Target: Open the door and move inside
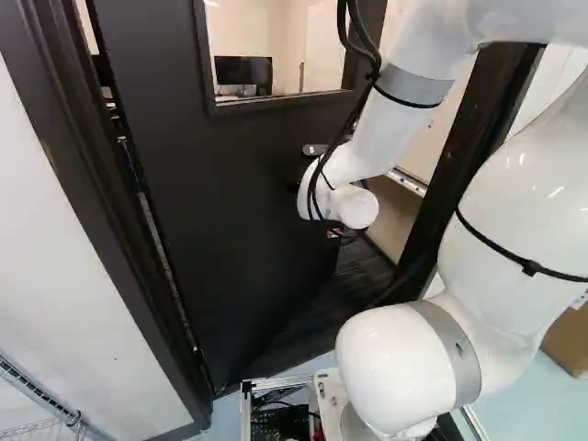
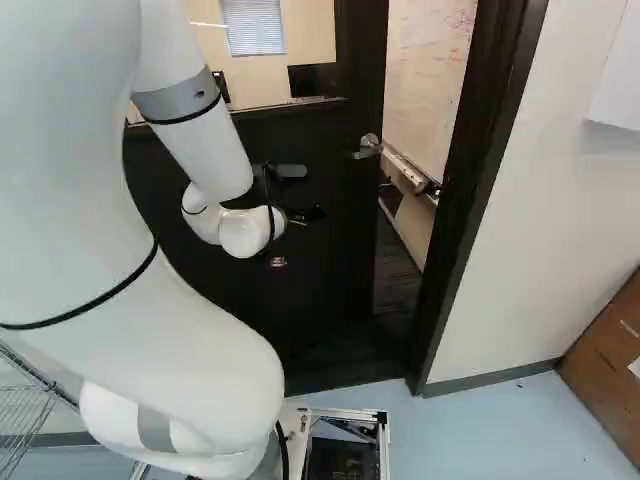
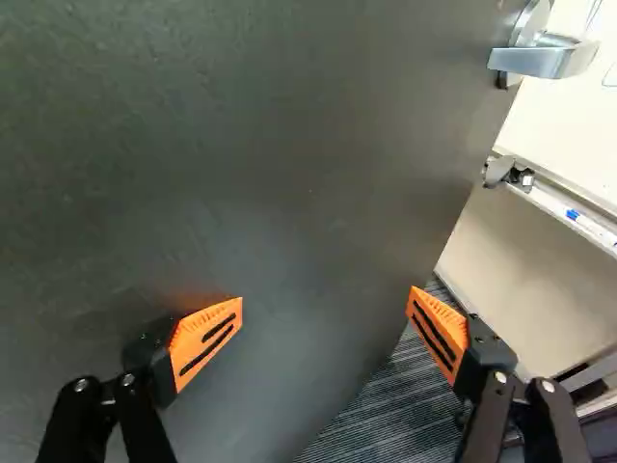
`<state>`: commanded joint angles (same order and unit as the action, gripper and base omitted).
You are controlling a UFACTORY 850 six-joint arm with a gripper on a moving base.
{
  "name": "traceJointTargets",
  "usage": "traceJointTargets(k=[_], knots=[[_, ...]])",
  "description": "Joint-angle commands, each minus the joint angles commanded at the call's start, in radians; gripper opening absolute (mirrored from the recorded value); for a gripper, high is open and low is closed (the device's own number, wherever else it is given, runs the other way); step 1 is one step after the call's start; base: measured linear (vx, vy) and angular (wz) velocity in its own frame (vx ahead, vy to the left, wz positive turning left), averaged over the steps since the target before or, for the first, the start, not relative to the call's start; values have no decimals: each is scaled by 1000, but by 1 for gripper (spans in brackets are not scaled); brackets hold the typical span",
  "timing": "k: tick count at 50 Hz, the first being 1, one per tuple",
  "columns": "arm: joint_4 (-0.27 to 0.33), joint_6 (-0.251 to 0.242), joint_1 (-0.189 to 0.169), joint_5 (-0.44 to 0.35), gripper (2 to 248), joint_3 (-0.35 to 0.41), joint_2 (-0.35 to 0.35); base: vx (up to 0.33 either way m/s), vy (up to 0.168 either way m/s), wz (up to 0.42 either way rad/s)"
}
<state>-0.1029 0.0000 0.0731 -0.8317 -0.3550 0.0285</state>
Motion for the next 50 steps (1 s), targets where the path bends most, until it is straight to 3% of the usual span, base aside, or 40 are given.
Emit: traceJointTargets(k=[50], knots=[[-102,0,115,0,247,-128,-123,0,0,0]])
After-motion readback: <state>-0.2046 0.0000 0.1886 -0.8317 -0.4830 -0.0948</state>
